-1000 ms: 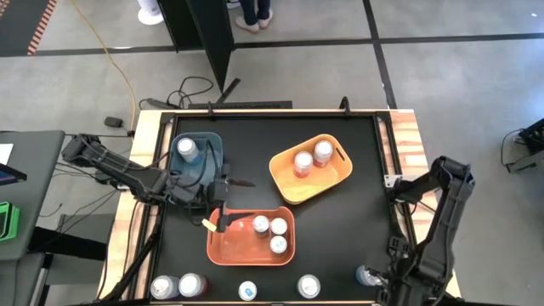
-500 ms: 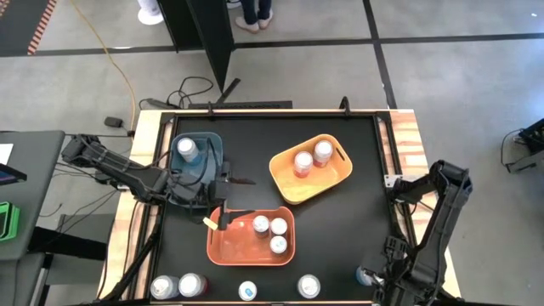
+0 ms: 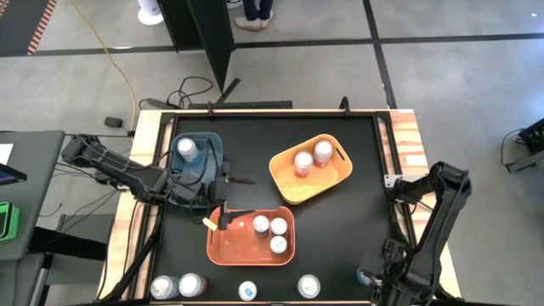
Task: Sort soda cans
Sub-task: Put the blue soda can into the blue bin
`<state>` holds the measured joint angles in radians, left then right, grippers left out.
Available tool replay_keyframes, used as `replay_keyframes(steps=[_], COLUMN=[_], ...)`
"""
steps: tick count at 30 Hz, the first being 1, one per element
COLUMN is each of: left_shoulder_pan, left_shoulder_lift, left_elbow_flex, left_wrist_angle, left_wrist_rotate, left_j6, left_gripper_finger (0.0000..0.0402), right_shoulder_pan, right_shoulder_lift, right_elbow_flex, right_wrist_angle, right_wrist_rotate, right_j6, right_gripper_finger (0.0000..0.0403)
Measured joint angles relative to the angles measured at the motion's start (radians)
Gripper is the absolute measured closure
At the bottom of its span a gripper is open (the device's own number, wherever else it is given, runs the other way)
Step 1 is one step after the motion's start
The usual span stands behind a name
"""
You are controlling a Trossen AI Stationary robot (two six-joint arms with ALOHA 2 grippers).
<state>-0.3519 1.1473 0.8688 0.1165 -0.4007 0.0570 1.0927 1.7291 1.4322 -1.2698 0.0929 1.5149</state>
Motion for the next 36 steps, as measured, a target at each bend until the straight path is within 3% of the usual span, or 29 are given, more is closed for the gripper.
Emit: replay_keyframes(steps=[13, 25, 36], left_shoulder_pan=[0.000, 0.000, 0.000], left_shoulder_lift=[0.000, 0.000, 0.000], left_elbow_flex=[0.000, 0.000, 0.000], left_wrist_angle=[-0.002, -0.024, -0.030], left_wrist_rotate=[0.001, 0.002, 0.001], left_j6=[-0.002, -0.016, -0.025], left_gripper_finger=[0.0027, 0.0027, 0.0027], right_shoulder_pan=[-0.006, -0.029, -0.078], right_shoulder_lift=[0.121, 0.152, 0.153], right_elbow_flex=[0.000, 0.003, 0.003], right_wrist_angle=[0.054, 0.107, 0.107], right_wrist_rotate=[-0.010, -0.029, -0.045], right_j6=[-0.110, -0.167, -0.271], right_gripper_finger=[0.0004, 0.0090, 0.0091])
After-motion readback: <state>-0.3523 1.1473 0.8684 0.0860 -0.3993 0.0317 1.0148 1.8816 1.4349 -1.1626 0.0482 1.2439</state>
